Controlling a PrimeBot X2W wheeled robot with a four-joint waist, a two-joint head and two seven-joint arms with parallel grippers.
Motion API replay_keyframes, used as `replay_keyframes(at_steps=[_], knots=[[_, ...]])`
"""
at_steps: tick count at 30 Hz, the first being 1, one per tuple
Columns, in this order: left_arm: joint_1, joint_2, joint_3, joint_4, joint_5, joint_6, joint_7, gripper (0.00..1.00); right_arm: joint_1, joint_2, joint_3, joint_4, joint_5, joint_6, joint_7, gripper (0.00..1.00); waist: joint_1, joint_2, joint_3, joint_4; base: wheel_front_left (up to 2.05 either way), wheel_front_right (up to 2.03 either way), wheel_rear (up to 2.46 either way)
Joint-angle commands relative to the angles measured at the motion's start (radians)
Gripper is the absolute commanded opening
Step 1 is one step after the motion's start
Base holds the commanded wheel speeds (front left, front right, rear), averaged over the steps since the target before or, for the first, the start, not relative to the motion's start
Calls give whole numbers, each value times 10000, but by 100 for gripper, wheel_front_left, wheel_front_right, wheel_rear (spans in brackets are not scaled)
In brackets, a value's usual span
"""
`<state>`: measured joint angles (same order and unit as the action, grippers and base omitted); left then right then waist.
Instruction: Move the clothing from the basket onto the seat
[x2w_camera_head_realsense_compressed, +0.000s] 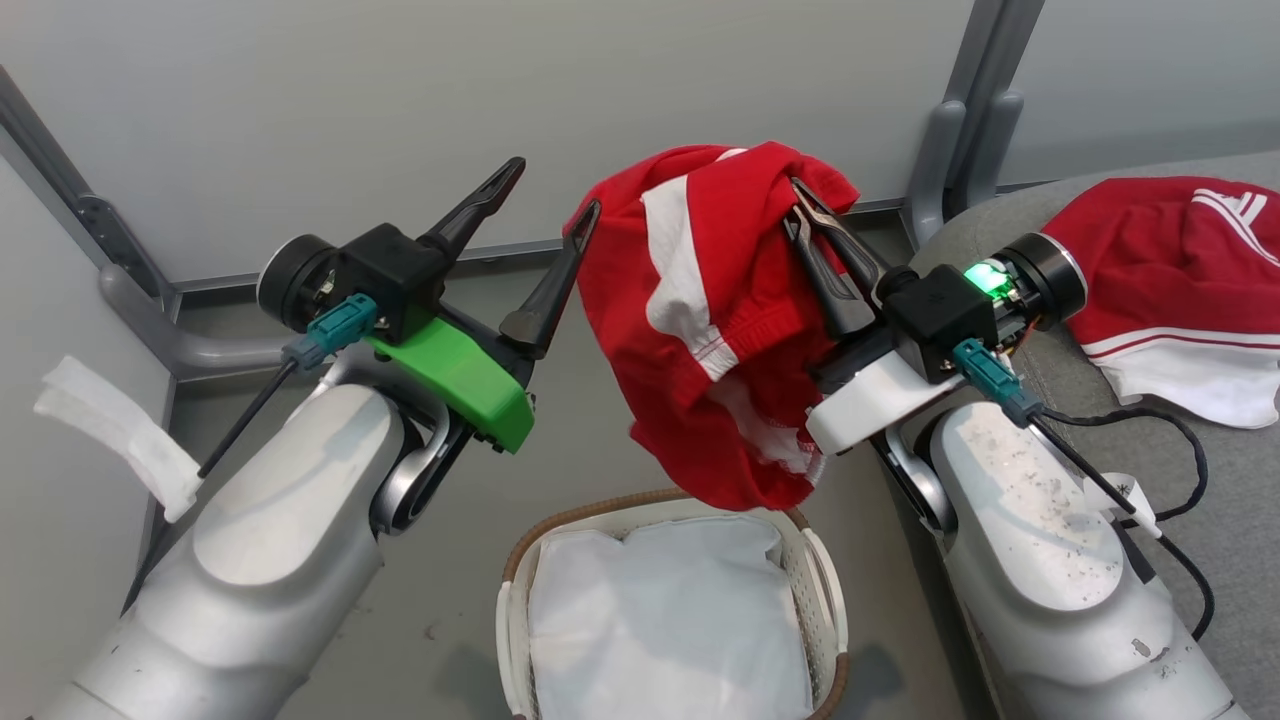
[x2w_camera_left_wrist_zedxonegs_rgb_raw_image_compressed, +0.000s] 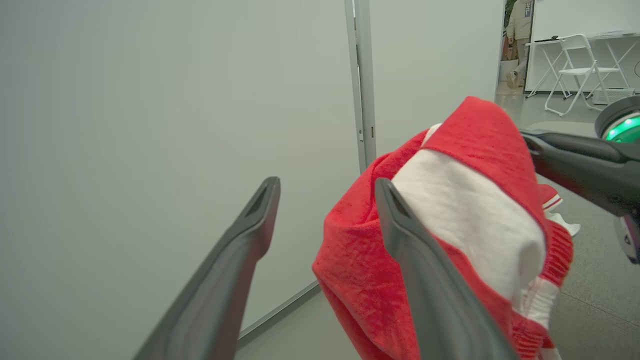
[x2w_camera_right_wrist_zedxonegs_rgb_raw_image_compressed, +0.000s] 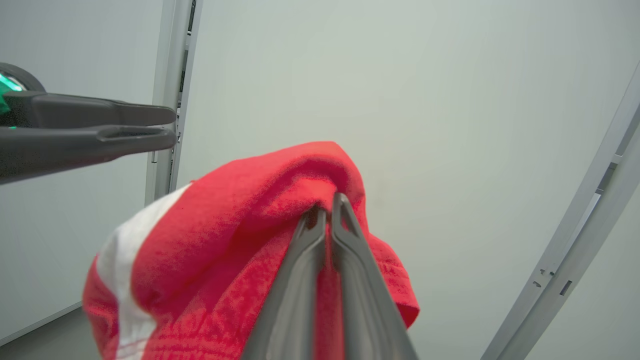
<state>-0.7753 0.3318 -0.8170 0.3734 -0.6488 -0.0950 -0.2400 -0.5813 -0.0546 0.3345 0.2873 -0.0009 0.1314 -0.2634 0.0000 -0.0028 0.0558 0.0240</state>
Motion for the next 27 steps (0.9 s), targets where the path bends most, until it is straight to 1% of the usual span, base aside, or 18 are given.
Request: replay_keyframes(at_steps=[1,8,15,22,27], knots=[[220,104,108,29,-106,85,-87,100,161,-17,-74,-62,-68,-14,-21,0,0,28,-4,-7,0,0,0],[933,262,586,-94,-33,258,-244,100,338,-16,-495,-196,-190,-14,-21,0,0,28,9,-120,0,0,0],[2095,-28,1041,-525,298,309,-252,100,550,-64,-948,-306,-269,-14,-21,0,0,28,200,-577,0,0,0],[2959,-621,1304,-579,947,78,-245,100,547,-140,-1267,-453,-328,-14,-21,0,0,28,649,-1432,0,0,0],[2933,-953,1308,-466,1434,-100,-245,100,507,-184,-1492,-609,-376,-14,-21,0,0,28,1073,-2388,0,0,0]])
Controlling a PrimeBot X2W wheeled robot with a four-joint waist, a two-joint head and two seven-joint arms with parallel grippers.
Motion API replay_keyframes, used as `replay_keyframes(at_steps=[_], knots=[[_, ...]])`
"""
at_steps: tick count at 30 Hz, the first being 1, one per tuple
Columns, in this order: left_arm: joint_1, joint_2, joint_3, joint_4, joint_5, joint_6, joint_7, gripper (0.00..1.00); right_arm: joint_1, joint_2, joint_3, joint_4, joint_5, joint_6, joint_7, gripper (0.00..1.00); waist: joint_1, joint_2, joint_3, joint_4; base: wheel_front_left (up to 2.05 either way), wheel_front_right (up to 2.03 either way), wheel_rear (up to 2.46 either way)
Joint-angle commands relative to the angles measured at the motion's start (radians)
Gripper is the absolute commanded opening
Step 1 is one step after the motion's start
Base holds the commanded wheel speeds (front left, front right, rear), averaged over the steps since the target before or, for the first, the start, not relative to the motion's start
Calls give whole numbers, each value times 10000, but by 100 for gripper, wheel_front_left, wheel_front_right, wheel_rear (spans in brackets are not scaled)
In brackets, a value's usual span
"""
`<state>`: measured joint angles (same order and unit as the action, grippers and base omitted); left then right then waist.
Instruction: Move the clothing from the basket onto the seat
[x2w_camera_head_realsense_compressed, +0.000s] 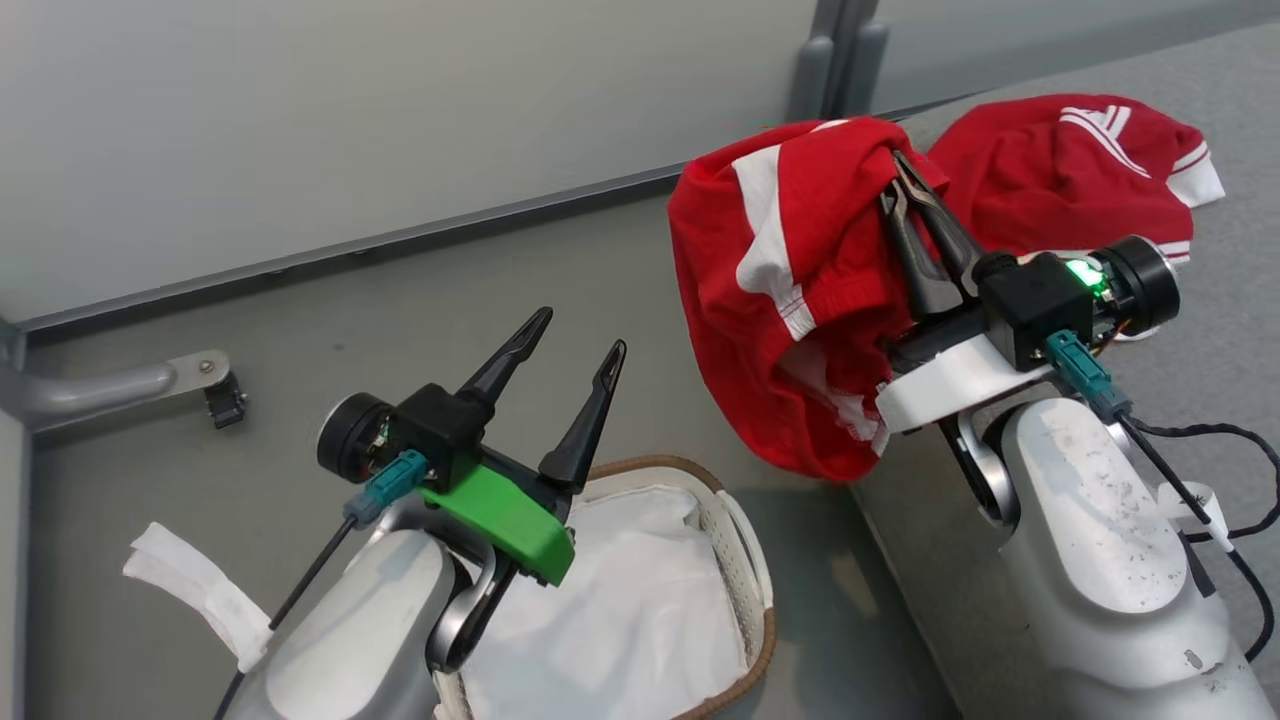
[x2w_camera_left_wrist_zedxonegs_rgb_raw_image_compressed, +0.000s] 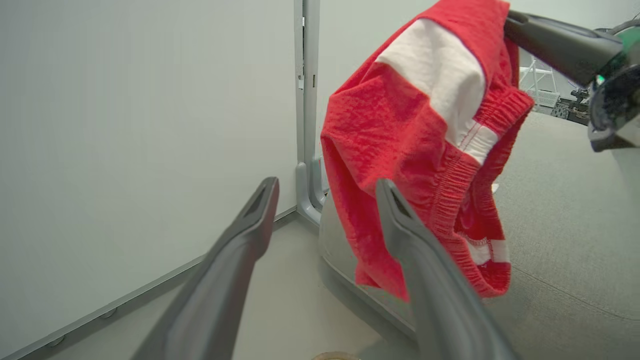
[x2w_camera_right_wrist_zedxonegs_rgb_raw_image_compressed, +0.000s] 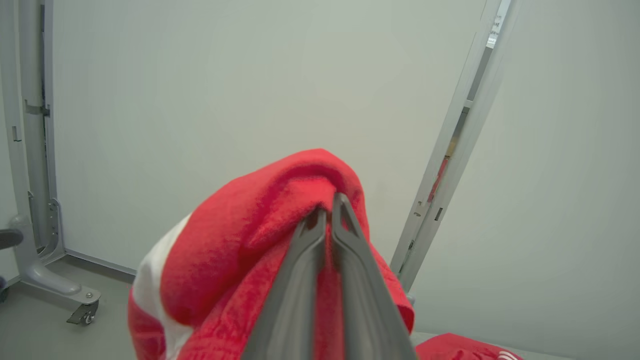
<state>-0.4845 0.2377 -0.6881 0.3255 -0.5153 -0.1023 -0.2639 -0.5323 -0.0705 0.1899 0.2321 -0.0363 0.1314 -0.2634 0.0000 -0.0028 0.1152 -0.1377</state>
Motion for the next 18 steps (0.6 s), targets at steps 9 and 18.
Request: replay_keyframes(at_steps=[9,18], knots=[[-485,-243,-143,191,664,-212,-4,100,242,-3,-885,-423,-52,-14,-21,0,0,28,1363,-2626,0,0,0],[-982,-264,-623,387,869,-287,-6,100,469,119,-1551,-434,-151,-14,-21,0,0,28,2067,-3408,0,0,0]])
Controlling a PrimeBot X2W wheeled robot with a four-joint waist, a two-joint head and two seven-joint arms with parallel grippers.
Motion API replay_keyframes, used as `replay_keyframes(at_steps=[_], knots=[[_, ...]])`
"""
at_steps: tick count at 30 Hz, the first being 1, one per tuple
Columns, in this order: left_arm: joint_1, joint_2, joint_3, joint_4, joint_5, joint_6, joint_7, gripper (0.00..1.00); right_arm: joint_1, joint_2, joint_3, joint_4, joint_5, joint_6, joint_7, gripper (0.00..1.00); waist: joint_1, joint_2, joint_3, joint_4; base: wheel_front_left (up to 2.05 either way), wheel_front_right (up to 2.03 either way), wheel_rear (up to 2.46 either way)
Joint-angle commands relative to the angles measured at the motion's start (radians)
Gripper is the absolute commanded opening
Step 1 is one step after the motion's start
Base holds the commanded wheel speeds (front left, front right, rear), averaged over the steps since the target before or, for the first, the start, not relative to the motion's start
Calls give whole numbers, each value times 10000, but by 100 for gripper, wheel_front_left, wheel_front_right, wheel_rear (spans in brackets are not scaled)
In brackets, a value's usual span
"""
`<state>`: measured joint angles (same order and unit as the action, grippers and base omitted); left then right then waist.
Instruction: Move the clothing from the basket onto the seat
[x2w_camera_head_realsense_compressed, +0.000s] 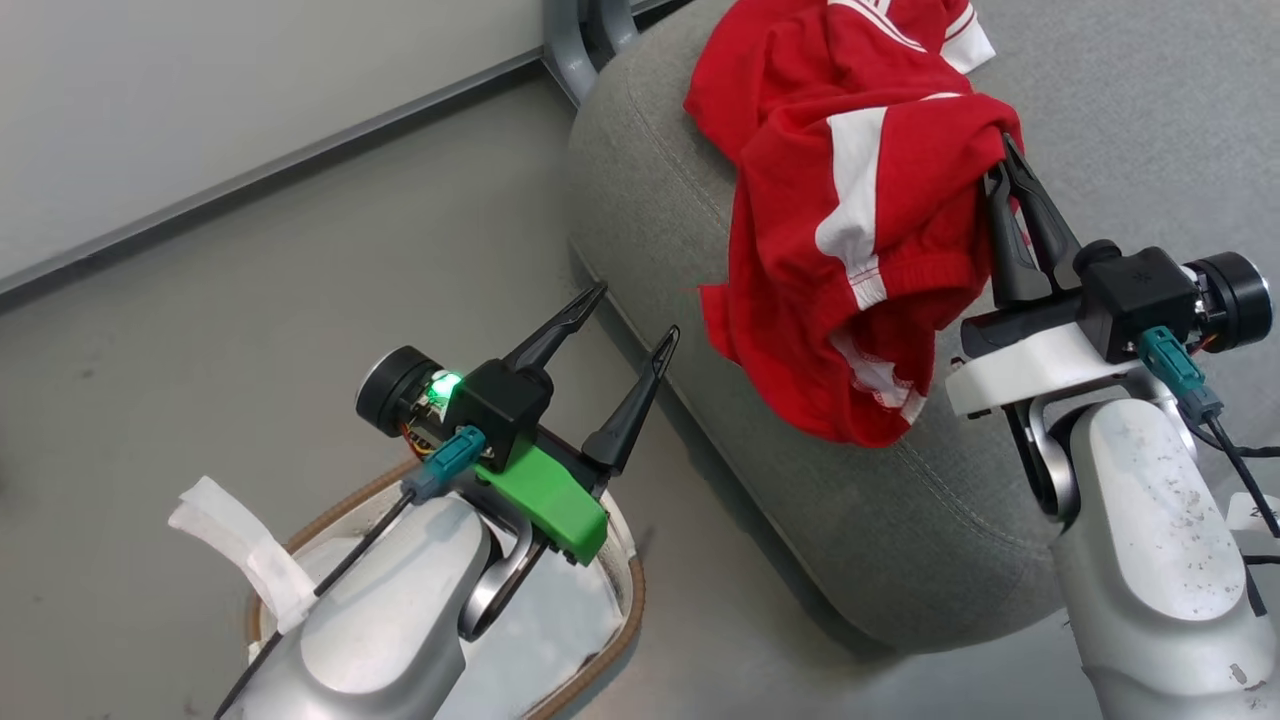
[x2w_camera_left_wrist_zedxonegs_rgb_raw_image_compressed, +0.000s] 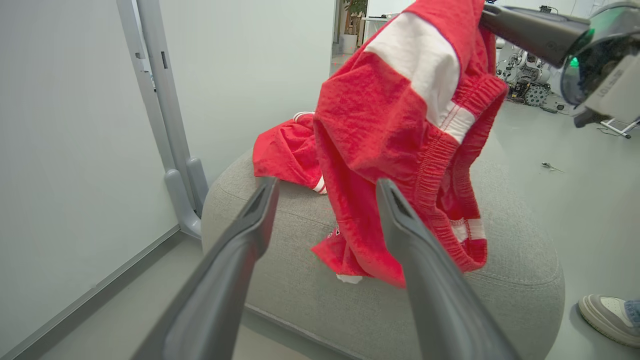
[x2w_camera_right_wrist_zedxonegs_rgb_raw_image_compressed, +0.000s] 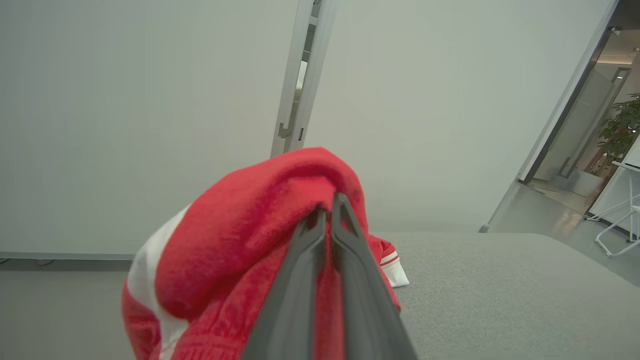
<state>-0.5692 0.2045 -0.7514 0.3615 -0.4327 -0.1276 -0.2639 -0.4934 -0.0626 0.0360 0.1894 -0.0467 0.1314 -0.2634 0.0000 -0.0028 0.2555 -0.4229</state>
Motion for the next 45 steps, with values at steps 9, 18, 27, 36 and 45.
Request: replay_keyframes(at_steps=[9,18,27,36,45], knots=[[-484,-41,-441,-199,15,-42,-7,100,-692,-483,-493,382,-393,-14,-21,0,0,28,1191,141,0,0,0],[-793,-104,-710,-466,201,-44,-5,100,-3166,-2446,-800,1548,-693,-14,25,0,0,28,1974,1631,0,0,0],[-1062,-222,-749,-750,499,-45,-7,100,-4896,-4503,-2334,1897,-873,-14,1121,0,0,28,2911,3242,0,0,0],[-968,-235,-702,-972,676,-46,-5,100,-4113,-4890,-3711,3309,-1386,-14,1263,0,0,28,3458,4130,0,0,0],[-995,-67,-719,-963,760,-46,-5,100,-3717,-3862,-4488,5031,-2221,-14,669,0,0,28,3633,4030,0,0,0]])
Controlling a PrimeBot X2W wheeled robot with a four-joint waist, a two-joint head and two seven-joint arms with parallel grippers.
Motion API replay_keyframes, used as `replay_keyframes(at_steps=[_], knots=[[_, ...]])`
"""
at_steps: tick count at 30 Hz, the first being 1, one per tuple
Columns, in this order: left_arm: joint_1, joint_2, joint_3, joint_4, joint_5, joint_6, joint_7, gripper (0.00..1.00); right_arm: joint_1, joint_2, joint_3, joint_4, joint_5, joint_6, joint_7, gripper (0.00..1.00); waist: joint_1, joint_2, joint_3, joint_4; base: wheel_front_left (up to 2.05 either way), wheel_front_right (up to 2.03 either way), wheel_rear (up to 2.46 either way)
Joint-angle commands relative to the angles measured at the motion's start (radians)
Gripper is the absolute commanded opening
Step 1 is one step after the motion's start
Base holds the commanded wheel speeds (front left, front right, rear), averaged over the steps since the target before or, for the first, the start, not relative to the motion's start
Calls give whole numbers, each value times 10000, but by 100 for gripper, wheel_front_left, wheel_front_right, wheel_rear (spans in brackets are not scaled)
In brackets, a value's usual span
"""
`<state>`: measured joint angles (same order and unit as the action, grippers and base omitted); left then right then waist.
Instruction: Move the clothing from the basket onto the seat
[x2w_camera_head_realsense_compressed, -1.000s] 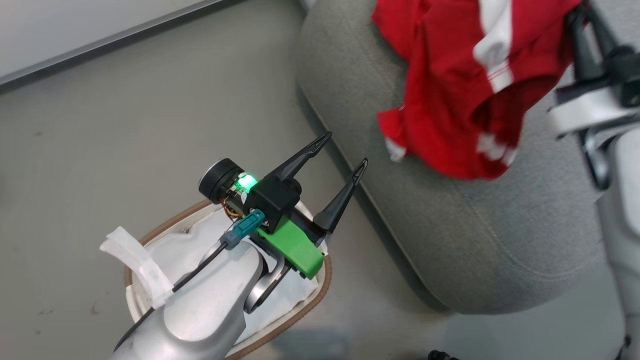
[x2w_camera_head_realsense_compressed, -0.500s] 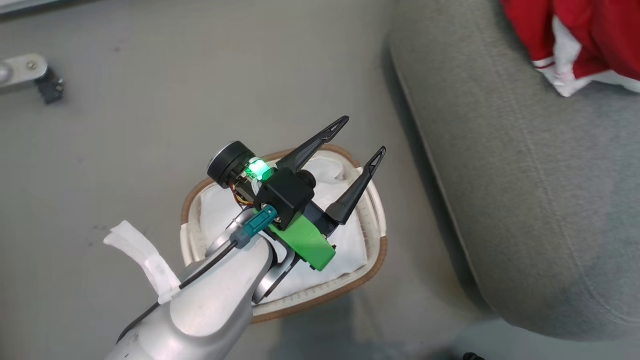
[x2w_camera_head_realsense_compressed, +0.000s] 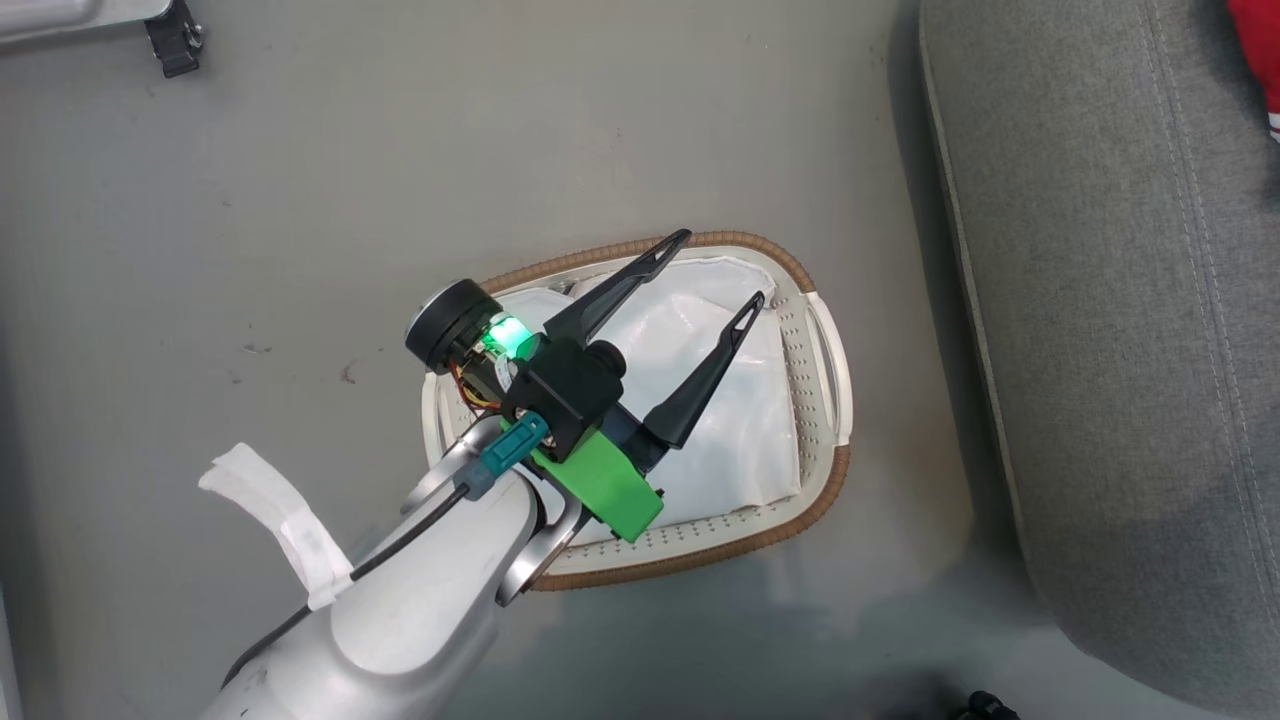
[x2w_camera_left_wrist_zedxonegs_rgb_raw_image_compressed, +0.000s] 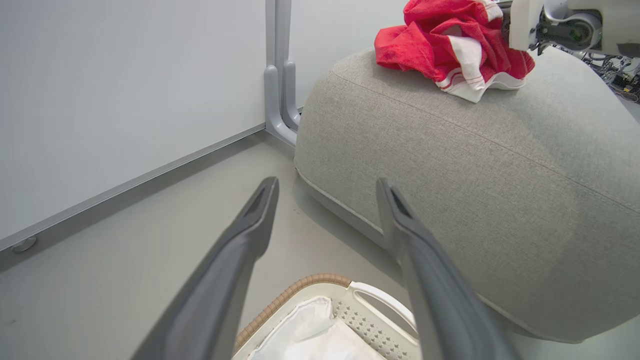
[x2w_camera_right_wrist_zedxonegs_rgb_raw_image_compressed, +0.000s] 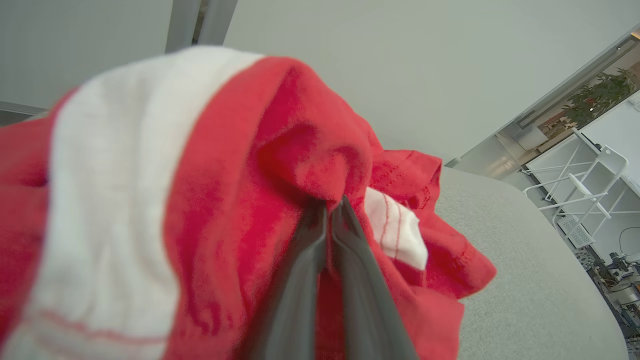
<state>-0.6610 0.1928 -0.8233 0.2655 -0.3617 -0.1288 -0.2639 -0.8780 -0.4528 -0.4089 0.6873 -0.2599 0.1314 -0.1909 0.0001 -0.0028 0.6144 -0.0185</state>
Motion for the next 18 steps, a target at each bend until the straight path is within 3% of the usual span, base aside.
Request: replay_keyframes(at_steps=[1,5,6,7,8,9,18], knots=[[-76,71,-12,6,44,-35,-5,100,142,135,-96,170,-152,-14,-114,0,-1,28,45,-51,0,0,0],[-90,185,-100,84,-15,-35,-6,100,164,512,-283,589,-559,-14,-386,0,-1,28,-7,-230,0,0,0],[-86,222,-87,107,-19,-35,-6,100,137,605,-299,650,-637,-14,-431,18,-1,28,-32,-281,0,0,0],[-74,259,-89,126,-30,-35,-6,100,99,677,-337,700,-721,-15,-498,46,-1,28,-70,-342,0,0,0],[-64,288,-83,146,-39,-35,-6,100,77,737,-363,713,-768,-15,-551,85,-1,28,-106,-398,0,0,0],[-41,329,-71,165,-53,-35,-6,100,72,810,-395,721,-823,-15,-594,100,-1,28,-160,-468,0,0,0],[176,441,120,201,-267,-35,-6,100,473,1243,-27,126,-939,-15,-747,100,-1,28,-830,-1107,0,0,0]])
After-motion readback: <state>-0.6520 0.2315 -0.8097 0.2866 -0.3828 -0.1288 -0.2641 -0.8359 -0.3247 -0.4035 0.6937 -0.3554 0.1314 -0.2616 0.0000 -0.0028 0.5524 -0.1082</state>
